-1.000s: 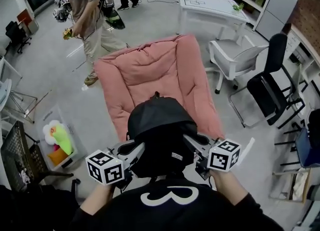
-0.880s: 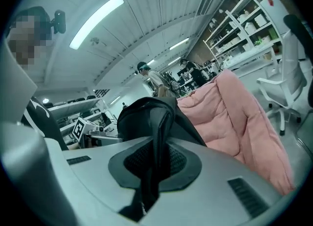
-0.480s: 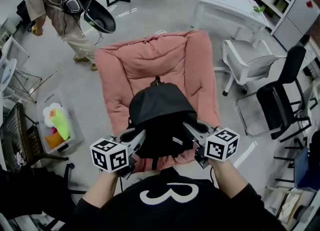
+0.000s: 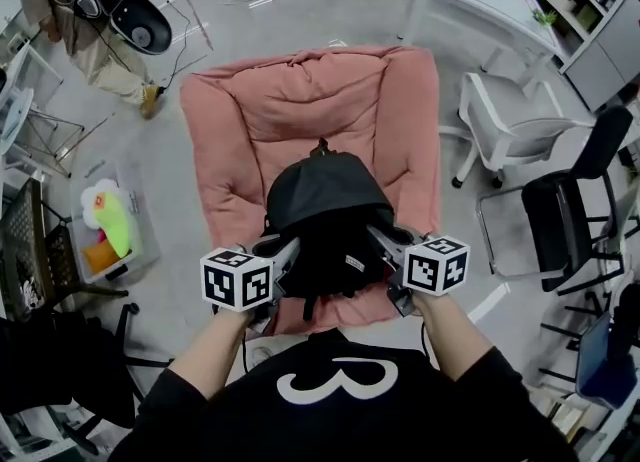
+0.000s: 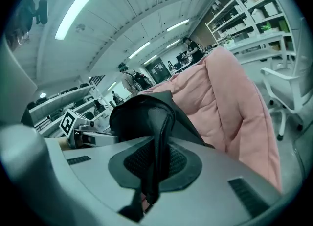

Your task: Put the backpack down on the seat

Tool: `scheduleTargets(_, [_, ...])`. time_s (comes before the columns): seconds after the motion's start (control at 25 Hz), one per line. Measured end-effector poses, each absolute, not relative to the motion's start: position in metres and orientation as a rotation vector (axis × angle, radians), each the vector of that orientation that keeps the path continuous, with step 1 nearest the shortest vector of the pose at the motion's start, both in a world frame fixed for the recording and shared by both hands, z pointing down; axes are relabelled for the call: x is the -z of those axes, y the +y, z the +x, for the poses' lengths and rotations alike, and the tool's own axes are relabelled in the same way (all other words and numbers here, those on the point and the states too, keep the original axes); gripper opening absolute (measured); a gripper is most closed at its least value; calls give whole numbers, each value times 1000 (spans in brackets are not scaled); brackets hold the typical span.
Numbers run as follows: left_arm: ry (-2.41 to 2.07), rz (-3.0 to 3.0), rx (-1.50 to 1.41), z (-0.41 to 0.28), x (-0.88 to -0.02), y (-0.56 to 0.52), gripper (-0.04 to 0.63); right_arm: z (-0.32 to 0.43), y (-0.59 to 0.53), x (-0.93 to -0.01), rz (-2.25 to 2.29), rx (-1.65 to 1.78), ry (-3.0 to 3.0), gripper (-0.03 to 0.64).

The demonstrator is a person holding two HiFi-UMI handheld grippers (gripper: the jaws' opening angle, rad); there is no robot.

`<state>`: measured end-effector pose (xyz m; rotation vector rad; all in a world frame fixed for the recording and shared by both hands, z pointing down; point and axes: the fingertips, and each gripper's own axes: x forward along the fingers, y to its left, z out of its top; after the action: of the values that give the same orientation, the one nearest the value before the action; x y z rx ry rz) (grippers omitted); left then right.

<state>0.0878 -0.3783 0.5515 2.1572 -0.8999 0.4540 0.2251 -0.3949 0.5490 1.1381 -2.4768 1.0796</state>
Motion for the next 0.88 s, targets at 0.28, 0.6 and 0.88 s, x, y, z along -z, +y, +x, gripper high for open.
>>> scheduleTargets(0.28, [-898, 2132, -558, 97, -597, -397, 37, 232, -420, -595, 1090, -1044, -2395, 29])
scheduleTargets(0.6, [-893, 2152, -628, 99, -634, -421, 37, 234, -442, -636, 1079, -1084, -2352, 29])
scheduleTargets(0.88, [-956, 2197, -735, 96, -659, -439, 40, 233, -462, -663, 1091, -1054, -2308, 31])
